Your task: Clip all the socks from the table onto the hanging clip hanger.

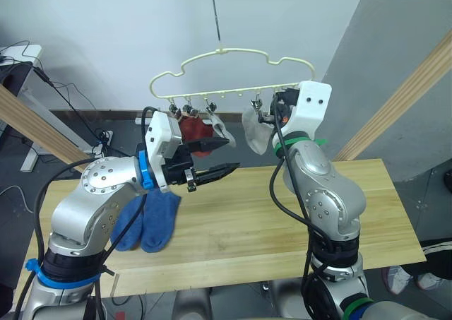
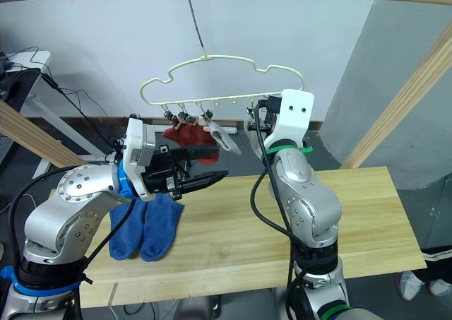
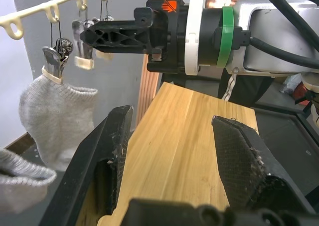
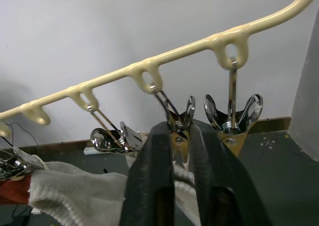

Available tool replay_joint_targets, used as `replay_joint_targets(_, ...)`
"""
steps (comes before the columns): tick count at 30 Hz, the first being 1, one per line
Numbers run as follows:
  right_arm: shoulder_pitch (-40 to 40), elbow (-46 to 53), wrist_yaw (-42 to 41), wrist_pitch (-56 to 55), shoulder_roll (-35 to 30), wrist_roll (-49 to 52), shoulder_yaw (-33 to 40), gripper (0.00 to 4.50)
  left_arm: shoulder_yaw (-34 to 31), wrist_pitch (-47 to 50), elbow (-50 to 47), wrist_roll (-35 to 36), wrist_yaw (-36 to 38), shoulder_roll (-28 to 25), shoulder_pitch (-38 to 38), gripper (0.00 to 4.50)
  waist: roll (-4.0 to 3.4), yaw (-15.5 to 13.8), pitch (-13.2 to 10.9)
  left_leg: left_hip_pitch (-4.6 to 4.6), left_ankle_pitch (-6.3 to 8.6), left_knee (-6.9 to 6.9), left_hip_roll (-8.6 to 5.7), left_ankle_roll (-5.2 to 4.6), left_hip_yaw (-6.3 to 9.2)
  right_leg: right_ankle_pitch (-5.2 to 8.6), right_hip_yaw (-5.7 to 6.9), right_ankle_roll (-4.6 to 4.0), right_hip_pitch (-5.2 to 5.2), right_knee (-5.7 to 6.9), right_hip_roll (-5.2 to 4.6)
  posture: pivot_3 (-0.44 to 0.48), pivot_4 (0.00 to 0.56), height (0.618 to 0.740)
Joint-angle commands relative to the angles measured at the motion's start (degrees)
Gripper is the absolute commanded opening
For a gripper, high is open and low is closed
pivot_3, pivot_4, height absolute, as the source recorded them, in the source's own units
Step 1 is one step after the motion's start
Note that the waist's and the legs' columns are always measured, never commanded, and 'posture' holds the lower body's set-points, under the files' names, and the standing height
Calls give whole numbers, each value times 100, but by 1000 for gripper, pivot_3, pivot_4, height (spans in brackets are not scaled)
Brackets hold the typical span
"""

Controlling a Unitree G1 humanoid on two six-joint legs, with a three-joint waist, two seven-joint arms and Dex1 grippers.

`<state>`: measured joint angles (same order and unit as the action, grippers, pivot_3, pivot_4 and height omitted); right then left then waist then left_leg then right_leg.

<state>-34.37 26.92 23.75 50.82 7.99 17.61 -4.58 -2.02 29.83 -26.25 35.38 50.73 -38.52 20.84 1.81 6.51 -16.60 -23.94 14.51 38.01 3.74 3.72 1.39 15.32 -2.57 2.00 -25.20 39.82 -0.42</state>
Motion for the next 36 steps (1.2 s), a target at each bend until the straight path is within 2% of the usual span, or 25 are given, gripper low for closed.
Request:
replay_joint_targets(1, 70, 248, 34, -177, 614, 70, -54, 115, -34, -55, -92, 37, -13, 37, 25, 2802, 0, 0, 0, 0, 0, 0, 0, 0, 0, 0, 0, 0, 0, 0, 0, -175, 249, 740)
replay_joint_targets(18, 140, 228, -57, -167, 507, 59, -112, 115, -79, -82, -89, 7, -116, 41, -131, 2802, 0, -1, 0, 0, 0, 0, 0, 0, 0, 0, 0, 0, 0, -1, 0, -171, 249, 740)
replay_joint_targets(19, 144, 230, -69, -146, 497, 67, -118, 839, -80, -81, -89, 10, -111, 38, -135, 2802, 0, 0, 0, 0, 0, -1, 0, 0, 0, 0, 0, 0, 0, -1, 0, -171, 249, 740)
replay_joint_targets(23, 139, 220, -123, -65, 457, 61, -162, 2101, -86, -99, -87, 3, -96, 31, -162, 2802, 0, 0, 0, 0, 0, -1, 0, 0, 0, 0, -1, 0, 0, -2, 0, -171, 249, 740)
replay_joint_targets(36, 3, 10, -307, -310, 332, -168, -197, 2101, -85, -142, -59, -21, -62, 20, -188, 2802, 0, -1, 0, 0, 0, -1, 0, 0, 0, 0, -1, 0, 0, -2, 0, -169, 245, 740)
